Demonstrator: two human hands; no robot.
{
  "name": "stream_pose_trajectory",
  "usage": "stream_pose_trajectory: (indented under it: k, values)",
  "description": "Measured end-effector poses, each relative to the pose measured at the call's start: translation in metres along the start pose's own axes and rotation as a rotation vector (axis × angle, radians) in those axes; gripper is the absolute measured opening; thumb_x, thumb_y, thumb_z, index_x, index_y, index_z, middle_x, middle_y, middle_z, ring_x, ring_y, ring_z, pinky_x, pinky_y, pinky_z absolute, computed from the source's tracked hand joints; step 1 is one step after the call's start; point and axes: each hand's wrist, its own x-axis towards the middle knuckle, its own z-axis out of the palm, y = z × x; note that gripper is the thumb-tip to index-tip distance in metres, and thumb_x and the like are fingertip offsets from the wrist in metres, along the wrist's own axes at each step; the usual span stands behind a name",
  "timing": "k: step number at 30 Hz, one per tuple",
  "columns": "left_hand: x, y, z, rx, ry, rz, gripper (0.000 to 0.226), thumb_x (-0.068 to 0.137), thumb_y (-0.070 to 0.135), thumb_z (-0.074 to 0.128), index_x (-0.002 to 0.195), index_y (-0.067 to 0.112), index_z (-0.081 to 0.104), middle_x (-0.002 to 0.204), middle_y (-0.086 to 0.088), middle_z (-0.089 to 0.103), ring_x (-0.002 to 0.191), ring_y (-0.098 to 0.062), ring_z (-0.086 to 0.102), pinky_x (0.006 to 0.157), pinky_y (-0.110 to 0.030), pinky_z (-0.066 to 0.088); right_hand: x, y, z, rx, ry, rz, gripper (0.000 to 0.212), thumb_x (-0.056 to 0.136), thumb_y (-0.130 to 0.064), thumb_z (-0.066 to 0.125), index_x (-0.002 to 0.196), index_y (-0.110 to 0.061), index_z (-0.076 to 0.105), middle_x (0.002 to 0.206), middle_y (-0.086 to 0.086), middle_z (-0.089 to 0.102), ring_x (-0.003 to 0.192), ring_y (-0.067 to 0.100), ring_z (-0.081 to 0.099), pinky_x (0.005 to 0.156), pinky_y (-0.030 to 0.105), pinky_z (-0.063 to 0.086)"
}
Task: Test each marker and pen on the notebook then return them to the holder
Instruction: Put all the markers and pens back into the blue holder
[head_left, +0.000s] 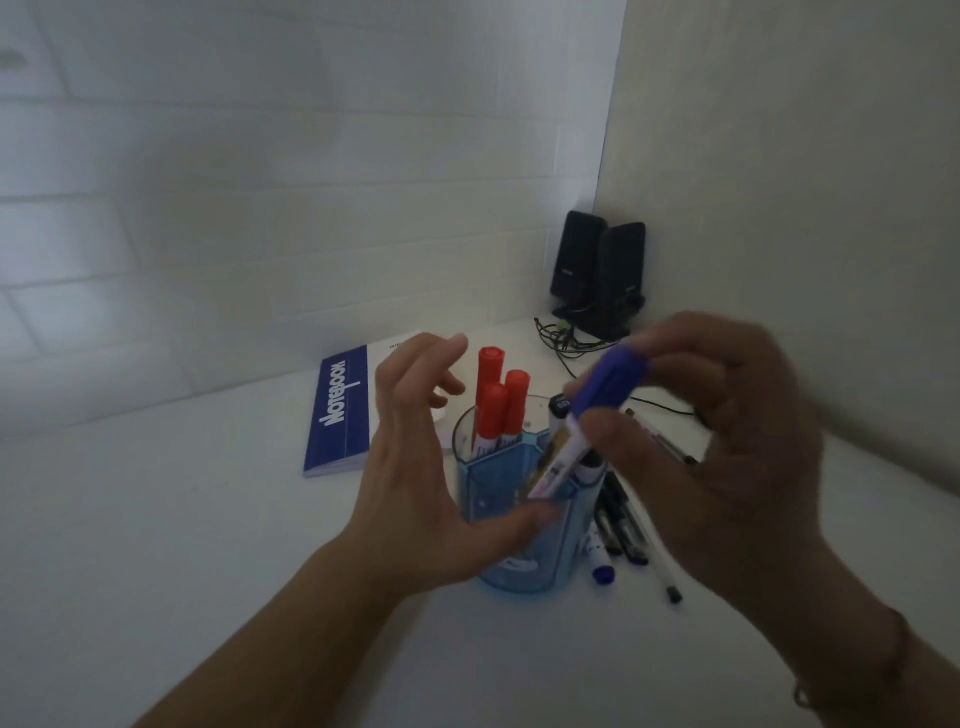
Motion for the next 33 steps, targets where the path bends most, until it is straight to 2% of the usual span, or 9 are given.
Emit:
stream_pose_trajectory:
  k: [4, 8, 13, 17, 23, 27, 29, 31, 33]
  values:
    - [0.0, 0.0, 0.001, -0.04, 0.006, 0.019, 0.092, 0.06, 0.043, 0.073, 0.133, 0.014, 0.026, 0.132, 0.009, 0.027, 0.105, -0.028, 0.048, 0.088, -0.029, 0.042, -0.002, 0.005, -0.002, -0.114, -0.06, -0.054, 0.011, 0.089, -0.028, 0.054, 0.091, -0.019, 0.061, 0.108, 0.0, 0.064, 0.105, 0.018, 0.058, 0.087, 0.036, 0.045]
    - [-0.003, -0.003, 0.003, -0.037, -0.04, -0.008, 0.093, 0.06, 0.045, 0.074, 0.134, 0.018, 0.025, 0.134, 0.003, 0.027, 0.107, -0.019, 0.047, 0.089, -0.028, 0.043, -0.002, 0.022, -0.02, -0.157, 0.095, 0.253, 0.01, 0.092, -0.019, 0.055, 0.085, -0.02, 0.061, 0.082, -0.006, 0.066, 0.068, 0.007, 0.059, 0.061, 0.016, 0.045]
    - [-0.003, -0.002, 0.005, -0.055, 0.0, -0.011, 0.088, 0.065, 0.062, 0.071, 0.13, 0.019, 0.03, 0.133, 0.01, 0.028, 0.104, -0.018, 0.045, 0.09, -0.023, 0.04, -0.023, 0.049, -0.023, -0.52, -0.6, 0.612, 0.015, 0.086, -0.033, 0.065, 0.076, -0.04, 0.056, 0.073, -0.02, 0.059, 0.066, -0.003, 0.053, 0.059, 0.013, 0.037]
    - [-0.003, 0.001, 0.005, -0.043, 0.048, 0.068, 0.067, 0.081, 0.063, 0.052, 0.128, 0.016, 0.036, 0.131, 0.013, 0.032, 0.11, -0.019, 0.043, 0.092, -0.025, 0.038, -0.026, 0.042, -0.014, -0.571, -0.778, 0.6, 0.019, 0.081, -0.05, 0.062, 0.073, -0.033, 0.056, 0.075, -0.014, 0.059, 0.071, 0.0, 0.053, 0.061, 0.02, 0.04]
    - [-0.003, -0.001, 0.004, -0.039, 0.008, 0.11, 0.074, 0.071, 0.047, 0.072, 0.126, 0.012, 0.038, 0.122, 0.001, 0.038, 0.113, -0.013, 0.041, 0.092, -0.023, 0.04, -0.031, 0.025, -0.011, -0.835, -0.949, 0.481, 0.049, 0.071, -0.071, 0.05, 0.07, -0.023, 0.06, 0.068, -0.006, 0.062, 0.063, 0.007, 0.056, 0.055, 0.024, 0.042]
    - [-0.003, 0.0, 0.004, -0.036, 0.021, 0.127, 0.08, 0.062, 0.038, 0.078, 0.127, 0.015, 0.037, 0.124, 0.005, 0.035, 0.115, -0.013, 0.041, 0.091, -0.023, 0.041, -0.03, 0.019, -0.008, -0.842, -0.928, 0.54, 0.042, 0.077, -0.062, 0.05, 0.074, -0.022, 0.063, 0.076, -0.004, 0.066, 0.071, 0.011, 0.061, 0.057, 0.022, 0.042]
    - [-0.002, 0.001, 0.004, -0.034, 0.016, 0.14, 0.078, 0.064, 0.039, 0.077, 0.127, 0.017, 0.037, 0.123, 0.006, 0.036, 0.117, -0.009, 0.04, 0.093, -0.021, 0.04, -0.023, 0.024, -0.018, -0.82, -0.796, 0.643, 0.039, 0.081, -0.06, 0.052, 0.07, -0.023, 0.06, 0.072, -0.005, 0.064, 0.066, 0.008, 0.059, 0.05, 0.02, 0.036]
    - [-0.001, 0.004, 0.004, -0.037, 0.011, 0.143, 0.072, 0.067, 0.039, 0.075, 0.126, 0.017, 0.039, 0.121, 0.005, 0.039, 0.118, -0.006, 0.04, 0.094, -0.02, 0.039, -0.015, 0.029, -0.031, -0.748, -0.478, 0.665, 0.031, 0.081, -0.05, 0.062, 0.065, -0.025, 0.054, 0.065, -0.009, 0.057, 0.058, 0.004, 0.052, 0.047, 0.019, 0.031]
    - [-0.002, 0.005, 0.004, -0.041, 0.013, 0.145, 0.068, 0.068, 0.038, 0.074, 0.124, 0.016, 0.041, 0.12, 0.004, 0.041, 0.118, -0.005, 0.04, 0.094, -0.02, 0.039, -0.007, 0.034, -0.047, -0.523, -0.004, 0.603, 0.017, 0.083, -0.034, 0.066, 0.073, -0.027, 0.055, 0.067, -0.01, 0.059, 0.057, 0.006, 0.054, 0.046, 0.016, 0.037]
